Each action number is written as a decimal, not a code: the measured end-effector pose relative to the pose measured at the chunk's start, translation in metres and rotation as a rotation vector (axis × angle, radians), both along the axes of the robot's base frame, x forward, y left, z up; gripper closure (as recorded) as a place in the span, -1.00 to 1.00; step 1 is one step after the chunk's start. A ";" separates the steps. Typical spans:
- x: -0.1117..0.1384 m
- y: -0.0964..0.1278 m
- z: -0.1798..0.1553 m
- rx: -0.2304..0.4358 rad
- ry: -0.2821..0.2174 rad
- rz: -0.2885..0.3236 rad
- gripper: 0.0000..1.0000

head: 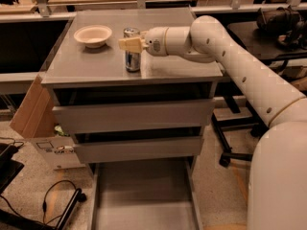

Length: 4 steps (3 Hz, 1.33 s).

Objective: Pick redbull can from bottom drawer and place on counter

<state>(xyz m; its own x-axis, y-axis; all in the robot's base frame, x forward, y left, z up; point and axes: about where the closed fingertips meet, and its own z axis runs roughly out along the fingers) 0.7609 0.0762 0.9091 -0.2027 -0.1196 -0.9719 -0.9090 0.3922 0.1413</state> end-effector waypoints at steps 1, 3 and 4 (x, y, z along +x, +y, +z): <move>0.000 0.000 0.001 0.000 0.000 0.000 0.49; 0.000 0.000 0.002 0.000 0.000 0.000 -0.44; -0.001 0.003 0.001 0.000 0.001 0.004 -0.91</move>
Offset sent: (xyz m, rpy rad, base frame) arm 0.0000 0.0000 0.0013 0.0000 0.0000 0.0000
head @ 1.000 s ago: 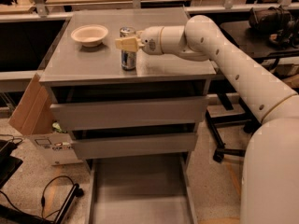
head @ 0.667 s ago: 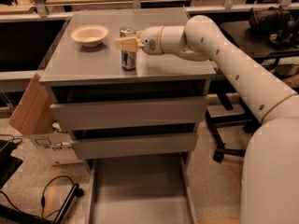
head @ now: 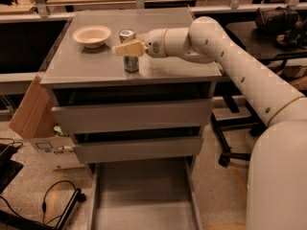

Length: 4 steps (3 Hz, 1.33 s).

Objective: Pick redbull can from bottom drawer and place on counter

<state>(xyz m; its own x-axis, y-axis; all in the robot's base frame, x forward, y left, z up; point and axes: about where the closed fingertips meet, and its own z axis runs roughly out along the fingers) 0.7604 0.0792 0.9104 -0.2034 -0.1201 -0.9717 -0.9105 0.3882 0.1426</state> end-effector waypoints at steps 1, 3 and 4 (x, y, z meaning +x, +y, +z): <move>0.000 0.001 0.000 -0.001 0.000 0.005 -1.00; 0.000 -0.021 0.064 -0.135 -0.056 0.062 -1.00; -0.029 -0.064 0.125 -0.479 -0.072 -0.020 -1.00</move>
Offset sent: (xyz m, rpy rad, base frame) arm 0.0106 -0.0372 0.0302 -0.0372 -0.0236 0.0769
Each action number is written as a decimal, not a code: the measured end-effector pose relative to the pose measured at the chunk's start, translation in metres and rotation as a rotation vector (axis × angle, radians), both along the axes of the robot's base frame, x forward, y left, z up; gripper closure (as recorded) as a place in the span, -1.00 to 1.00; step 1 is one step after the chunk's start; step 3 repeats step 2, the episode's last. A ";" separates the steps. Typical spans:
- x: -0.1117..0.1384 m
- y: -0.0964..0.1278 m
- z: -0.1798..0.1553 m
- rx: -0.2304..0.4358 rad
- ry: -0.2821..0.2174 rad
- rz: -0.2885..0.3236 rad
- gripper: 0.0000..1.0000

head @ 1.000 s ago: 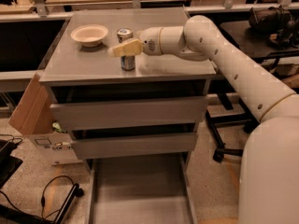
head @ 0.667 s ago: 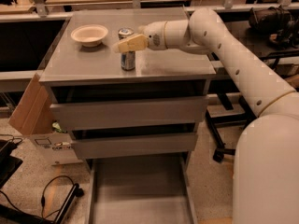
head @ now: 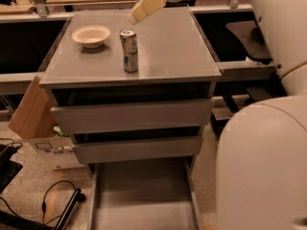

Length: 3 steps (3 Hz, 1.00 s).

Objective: Pick redbull can from bottom drawer and place on counter

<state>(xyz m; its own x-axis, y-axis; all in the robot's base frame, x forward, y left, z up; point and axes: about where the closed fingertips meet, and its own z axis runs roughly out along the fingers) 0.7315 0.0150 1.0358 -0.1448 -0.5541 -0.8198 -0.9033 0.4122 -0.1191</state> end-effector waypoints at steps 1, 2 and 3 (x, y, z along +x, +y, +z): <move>-0.045 -0.051 0.026 -0.279 0.034 -0.127 -1.00; -0.111 -0.159 0.027 -0.482 0.143 -0.382 -1.00; -0.111 -0.159 0.027 -0.482 0.143 -0.382 -1.00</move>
Offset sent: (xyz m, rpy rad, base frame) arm -0.2063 -0.2662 -0.0403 -0.6689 0.3588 -0.6308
